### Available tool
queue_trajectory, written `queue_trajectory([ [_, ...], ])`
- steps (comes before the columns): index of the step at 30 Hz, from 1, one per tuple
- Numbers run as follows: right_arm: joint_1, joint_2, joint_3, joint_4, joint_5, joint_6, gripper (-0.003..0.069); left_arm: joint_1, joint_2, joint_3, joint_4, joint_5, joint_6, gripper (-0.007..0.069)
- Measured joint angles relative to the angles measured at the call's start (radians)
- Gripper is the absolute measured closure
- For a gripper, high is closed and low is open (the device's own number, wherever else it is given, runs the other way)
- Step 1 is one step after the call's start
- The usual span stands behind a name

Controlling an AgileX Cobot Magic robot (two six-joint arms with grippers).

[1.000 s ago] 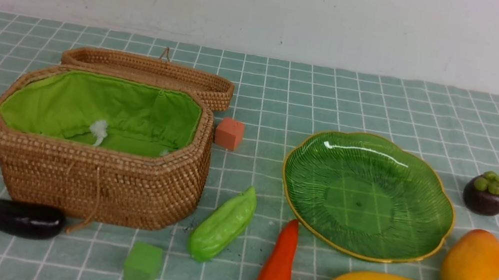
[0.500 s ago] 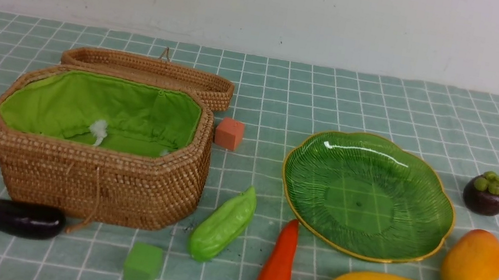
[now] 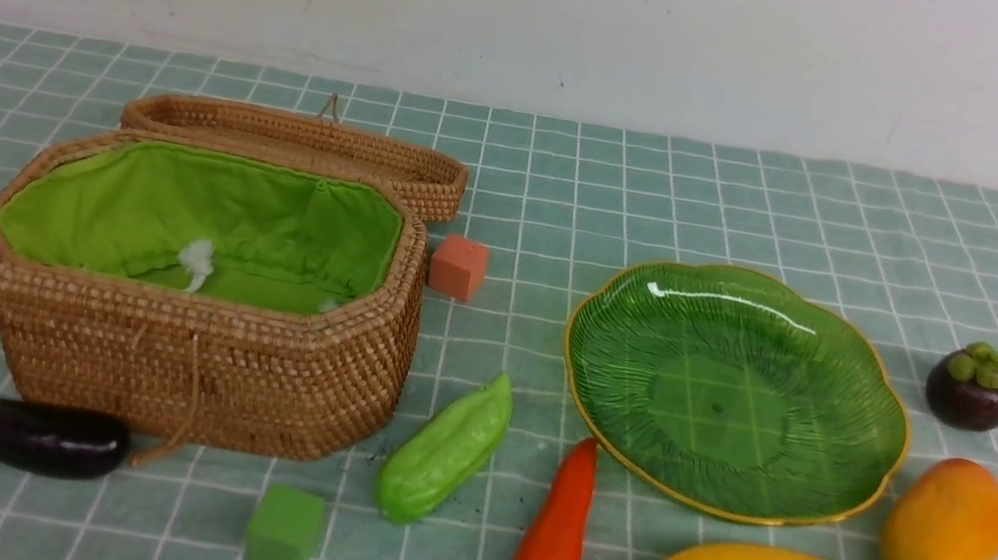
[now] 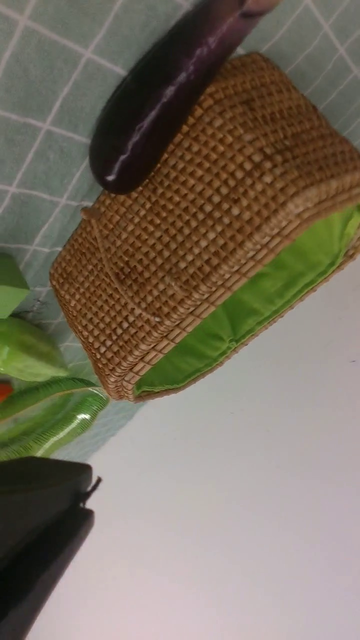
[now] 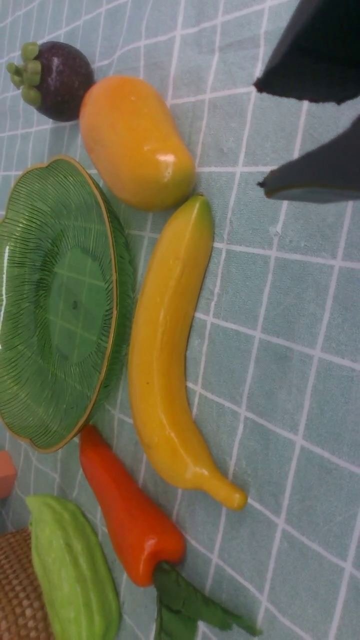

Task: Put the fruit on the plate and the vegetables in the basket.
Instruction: Use the left arm to grab an eggplant and put it into the left basket

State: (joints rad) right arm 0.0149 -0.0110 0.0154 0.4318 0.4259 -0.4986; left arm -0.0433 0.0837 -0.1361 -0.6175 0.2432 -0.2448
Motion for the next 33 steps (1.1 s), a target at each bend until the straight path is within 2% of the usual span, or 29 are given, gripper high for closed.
queue_trajectory([
  [3,0.001,0.000,0.000,0.000,-0.001,0.000,0.0418,0.000,0.123,-0.100,0.014,0.084,0.126,0.0638],
  [8,0.002,0.000,0.005,0.041,-0.031,0.030,0.0418,0.000,0.290,-0.217,0.036,0.239,0.205,0.0638],
  [10,0.002,0.000,0.011,0.232,-0.069,0.119,0.0418,0.000,0.413,-0.280,0.067,0.358,0.216,0.0638],
  [12,0.002,0.000,0.011,0.309,-0.093,0.143,0.0418,0.000,0.463,-0.303,0.089,0.406,0.217,0.0638],
  [14,0.002,0.000,0.011,0.512,-0.165,0.172,0.0421,0.000,0.555,-0.344,0.136,0.487,0.219,0.0638],
  [15,0.002,0.000,0.011,0.527,-0.172,0.173,0.0421,0.000,0.555,-0.347,0.138,0.491,0.219,0.0638],
  [16,0.002,0.000,0.011,0.639,-0.222,0.173,0.0426,0.000,0.601,-0.368,0.155,0.518,0.220,0.0638],
  [17,0.003,0.000,0.011,0.679,-0.235,0.173,0.0431,0.000,0.618,-0.379,0.163,0.527,0.220,0.0638],
  [19,0.004,0.000,-0.011,0.742,-0.190,0.173,0.0454,0.000,0.649,-0.406,0.181,0.541,0.220,0.0638],
  [20,0.004,0.000,-0.016,0.742,-0.180,0.173,0.0458,0.000,0.651,-0.409,0.182,0.543,0.219,0.0638],
  [22,0.005,0.044,-0.119,0.722,-0.019,0.164,0.0509,0.000,0.679,-0.443,0.195,0.545,0.211,0.0638],
  [25,0.006,0.197,-0.322,0.585,0.229,0.141,0.0575,0.000,0.717,-0.489,0.219,0.549,0.184,0.0638],
  [26,0.006,0.210,-0.356,0.571,0.248,0.141,0.0575,0.000,0.723,-0.496,0.220,0.549,0.181,0.0638],
  [27,0.006,0.313,-0.479,0.463,0.402,0.138,0.0602,0.000,0.745,-0.518,0.231,0.549,0.173,0.0638],
  [28,0.006,0.326,-0.515,0.435,0.440,0.138,0.0604,0.000,0.751,-0.523,0.233,0.549,0.173,0.0638],
  [30,0.009,0.478,-0.735,0.287,0.649,0.135,0.0620,0.000,0.783,-0.547,0.244,0.530,0.165,0.0638],
  [32,0.027,0.564,-0.860,0.189,0.725,0.136,0.0622,0.001,0.810,-0.562,0.264,0.514,0.141,0.0638],
  [33,0.031,0.571,-0.872,0.182,0.730,0.137,0.0622,0.003,0.813,-0.563,0.272,0.512,0.136,0.0638],
])
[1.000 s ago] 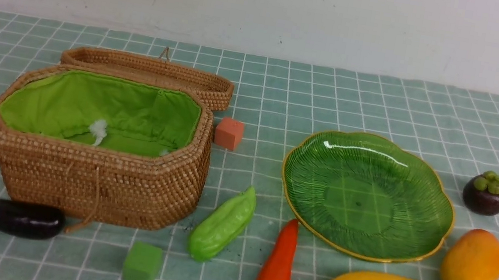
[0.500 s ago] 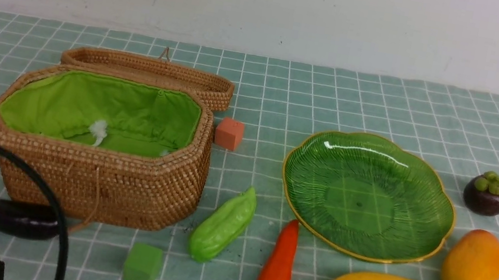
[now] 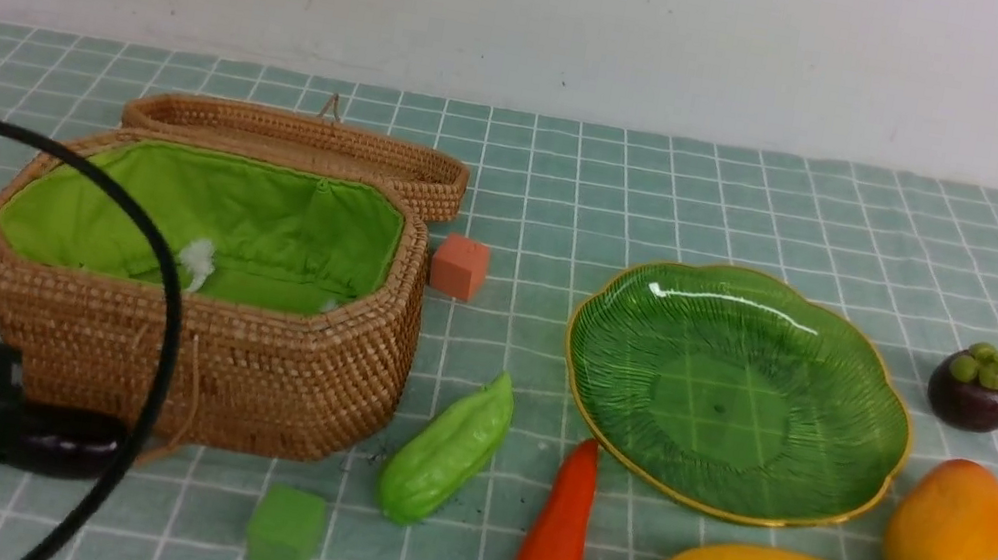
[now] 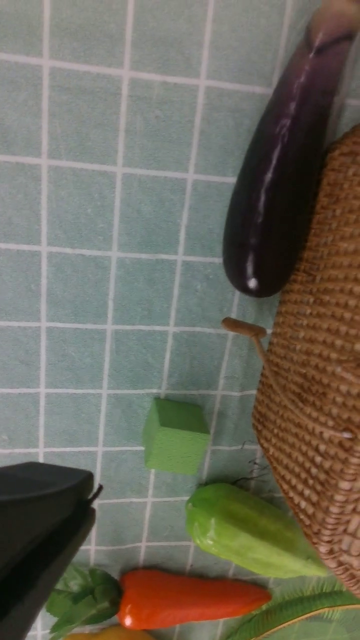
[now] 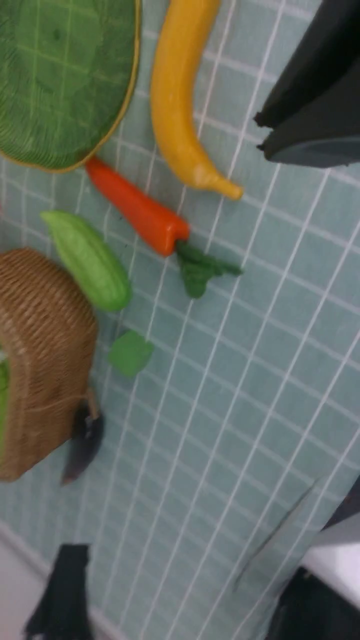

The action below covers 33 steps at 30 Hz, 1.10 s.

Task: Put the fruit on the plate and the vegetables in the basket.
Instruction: Use the left arm to grab an eggplant and put it into the left basket

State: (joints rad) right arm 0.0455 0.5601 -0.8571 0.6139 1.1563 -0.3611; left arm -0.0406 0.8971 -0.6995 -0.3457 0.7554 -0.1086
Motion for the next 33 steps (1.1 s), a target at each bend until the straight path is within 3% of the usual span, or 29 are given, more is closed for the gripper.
queue_trajectory([
  [5,0.118,0.138,-0.223,-0.078,0.052,0.017,0.0622,0.155,0.150,-0.054,0.062,-0.020,-0.098,0.0638],
  [11,0.153,0.164,-0.237,-0.091,0.047,0.004,0.0622,0.375,0.261,-0.058,-0.025,-0.045,-0.088,0.0638],
  [17,0.154,0.164,-0.238,-0.099,0.047,-0.003,0.0620,0.409,0.396,-0.059,-0.089,-0.112,-0.080,0.0619],
  [28,0.154,0.164,-0.238,-0.099,0.047,-0.003,0.0610,0.416,0.626,-0.064,-0.151,-0.297,-0.204,0.0209],
  [33,0.154,0.164,-0.238,-0.099,0.049,-0.003,0.0608,0.416,0.685,-0.066,-0.208,-0.377,-0.209,0.0144],
])
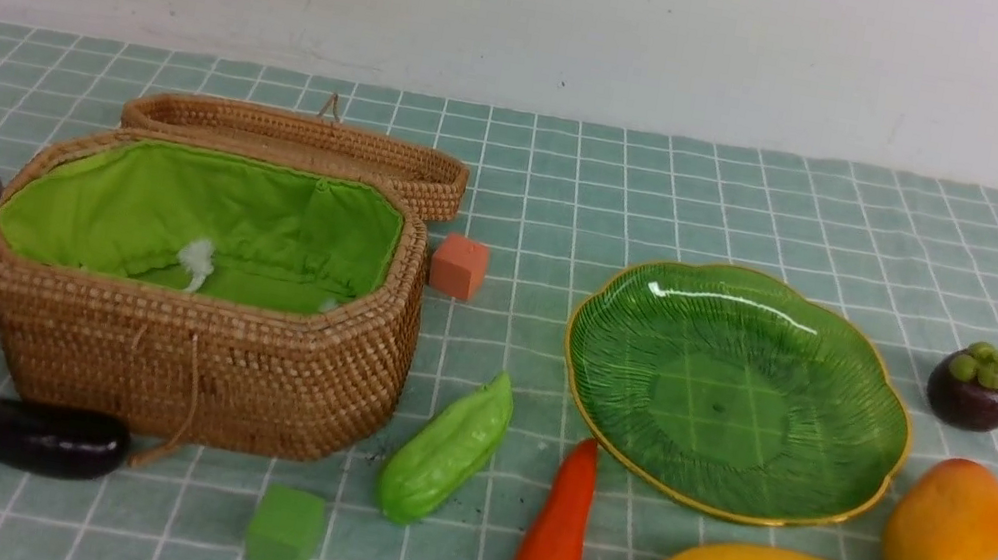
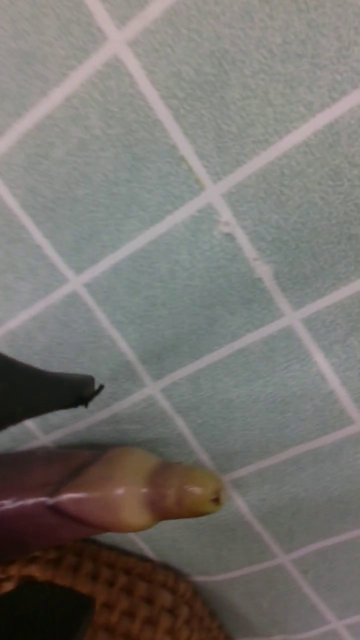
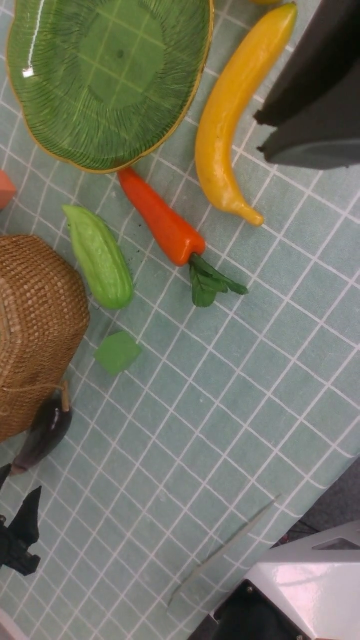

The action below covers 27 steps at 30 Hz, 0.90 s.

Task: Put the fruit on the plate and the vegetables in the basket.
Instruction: Use the left arm to grab an eggplant and put it into the left basket

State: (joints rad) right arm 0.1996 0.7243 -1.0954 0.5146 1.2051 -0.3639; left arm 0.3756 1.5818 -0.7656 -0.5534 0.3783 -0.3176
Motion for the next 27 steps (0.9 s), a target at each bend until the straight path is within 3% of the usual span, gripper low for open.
queue_trajectory([
  [11,0.000,0.000,0.000,0.043,-0.006,-0.034,0.0607,0.000,0.062,-0.001,-0.033,-0.051,0.000,0.0172],
  [20,0.000,0.000,0.000,0.378,0.051,-0.327,0.0606,0.000,0.088,-0.003,-0.040,-0.081,-0.001,0.0190],
  [27,0.000,-0.001,-0.002,0.412,0.053,-0.363,0.0605,0.000,0.090,-0.003,-0.041,-0.086,-0.001,0.0201],
])
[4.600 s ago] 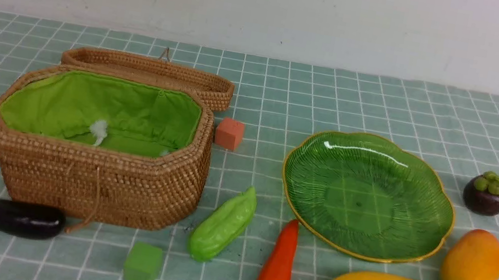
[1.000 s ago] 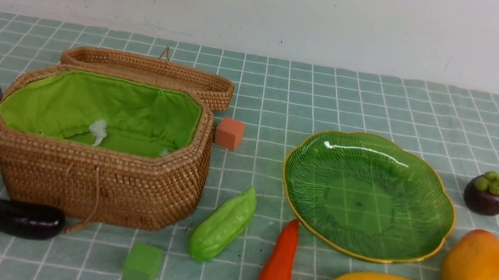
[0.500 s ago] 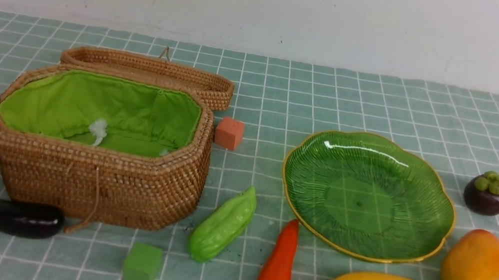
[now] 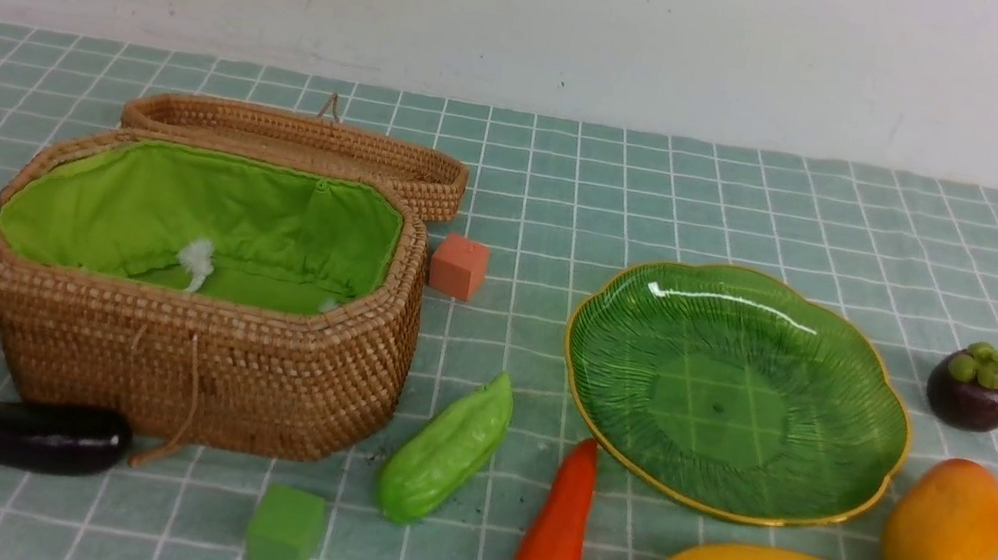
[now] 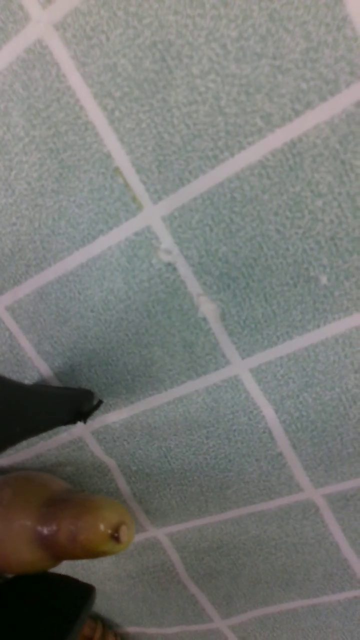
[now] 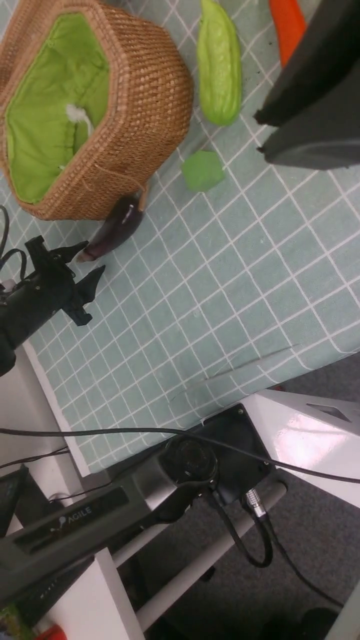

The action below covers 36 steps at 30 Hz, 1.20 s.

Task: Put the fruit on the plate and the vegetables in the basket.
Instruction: Use the left arm to grab an eggplant and put it into the left basket

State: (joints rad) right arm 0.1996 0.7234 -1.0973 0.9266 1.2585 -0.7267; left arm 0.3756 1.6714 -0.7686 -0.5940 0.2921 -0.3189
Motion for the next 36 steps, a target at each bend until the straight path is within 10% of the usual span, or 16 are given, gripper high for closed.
queue_trajectory([
  [11,0.000,0.000,-0.003,0.002,0.001,-0.001,0.0596,0.000,0.023,-0.011,-0.008,-0.001,0.000,0.0253],
  [18,0.000,-0.001,-0.003,0.003,0.001,-0.001,0.0589,0.005,0.031,-0.014,-0.009,0.003,-0.002,0.0414],
  [36,0.000,-0.002,-0.003,0.004,0.001,-0.001,0.0585,0.007,-0.123,-0.004,0.032,0.074,0.004,0.0414],
])
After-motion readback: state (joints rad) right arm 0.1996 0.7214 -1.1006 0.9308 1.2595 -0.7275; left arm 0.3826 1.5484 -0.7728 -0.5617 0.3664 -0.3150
